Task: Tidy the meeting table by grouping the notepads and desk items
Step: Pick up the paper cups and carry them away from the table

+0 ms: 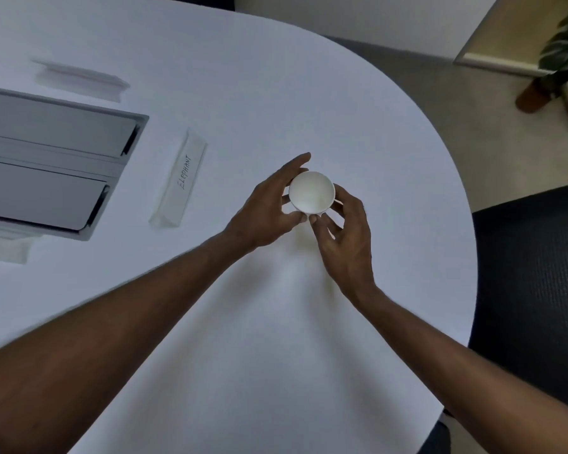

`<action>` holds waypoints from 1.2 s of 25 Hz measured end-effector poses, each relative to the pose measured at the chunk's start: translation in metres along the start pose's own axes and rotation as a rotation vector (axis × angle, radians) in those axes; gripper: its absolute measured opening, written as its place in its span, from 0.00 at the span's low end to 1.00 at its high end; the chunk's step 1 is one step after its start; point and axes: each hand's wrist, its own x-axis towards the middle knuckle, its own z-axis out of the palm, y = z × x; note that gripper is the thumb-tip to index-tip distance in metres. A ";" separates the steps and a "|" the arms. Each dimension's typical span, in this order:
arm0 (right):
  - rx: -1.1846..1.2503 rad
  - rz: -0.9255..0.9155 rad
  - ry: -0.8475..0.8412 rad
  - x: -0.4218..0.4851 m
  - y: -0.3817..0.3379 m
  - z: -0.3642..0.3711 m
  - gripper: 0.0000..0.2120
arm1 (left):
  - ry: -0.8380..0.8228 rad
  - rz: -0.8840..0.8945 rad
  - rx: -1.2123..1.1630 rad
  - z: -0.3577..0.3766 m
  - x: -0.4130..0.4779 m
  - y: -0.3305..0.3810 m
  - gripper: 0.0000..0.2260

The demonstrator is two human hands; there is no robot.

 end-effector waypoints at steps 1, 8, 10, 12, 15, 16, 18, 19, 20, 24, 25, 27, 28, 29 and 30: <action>-0.003 0.014 0.009 0.007 0.007 -0.007 0.26 | -0.011 -0.007 -0.009 0.010 0.009 -0.001 0.40; -0.037 0.064 0.005 0.045 0.045 -0.026 0.28 | -0.049 -0.115 -0.070 0.038 0.054 -0.017 0.43; -0.055 0.075 -0.013 0.047 0.048 -0.025 0.29 | -0.067 -0.125 -0.049 0.038 0.059 -0.021 0.43; -0.061 0.090 -0.021 0.048 0.051 -0.022 0.29 | -0.066 -0.133 -0.022 0.037 0.061 -0.024 0.42; -0.079 0.092 -0.020 0.049 0.054 -0.019 0.29 | -0.055 -0.135 -0.009 0.038 0.062 -0.028 0.41; -0.083 0.095 -0.019 0.049 0.055 -0.018 0.30 | -0.047 -0.134 -0.008 0.039 0.062 -0.029 0.40; -0.085 0.121 -0.006 0.043 0.057 -0.016 0.31 | -0.017 -0.139 0.012 0.040 0.059 -0.030 0.40; -0.096 0.146 0.008 0.039 0.057 -0.013 0.32 | -0.005 -0.142 0.029 0.040 0.056 -0.031 0.41; -0.128 0.177 0.019 0.033 0.057 -0.010 0.33 | 0.002 -0.148 0.044 0.038 0.052 -0.033 0.41; -0.318 0.241 -0.049 -0.009 0.043 0.013 0.36 | 0.040 -0.174 0.154 0.018 0.019 -0.039 0.39; -0.327 0.240 -0.082 -0.022 0.039 0.023 0.36 | 0.036 -0.171 0.202 0.008 0.006 -0.040 0.37; -0.349 0.212 -0.145 -0.048 0.034 0.043 0.36 | 0.011 -0.174 0.308 -0.013 -0.023 -0.041 0.32; -0.364 0.192 -0.178 -0.060 0.032 0.054 0.35 | -0.002 -0.173 0.369 -0.026 -0.039 -0.041 0.31; -0.372 0.173 -0.207 -0.070 0.030 0.065 0.35 | -0.017 -0.174 0.427 -0.039 -0.055 -0.043 0.29; -0.372 0.154 -0.238 -0.079 0.026 0.079 0.34 | -0.027 -0.174 0.474 -0.054 -0.072 -0.046 0.28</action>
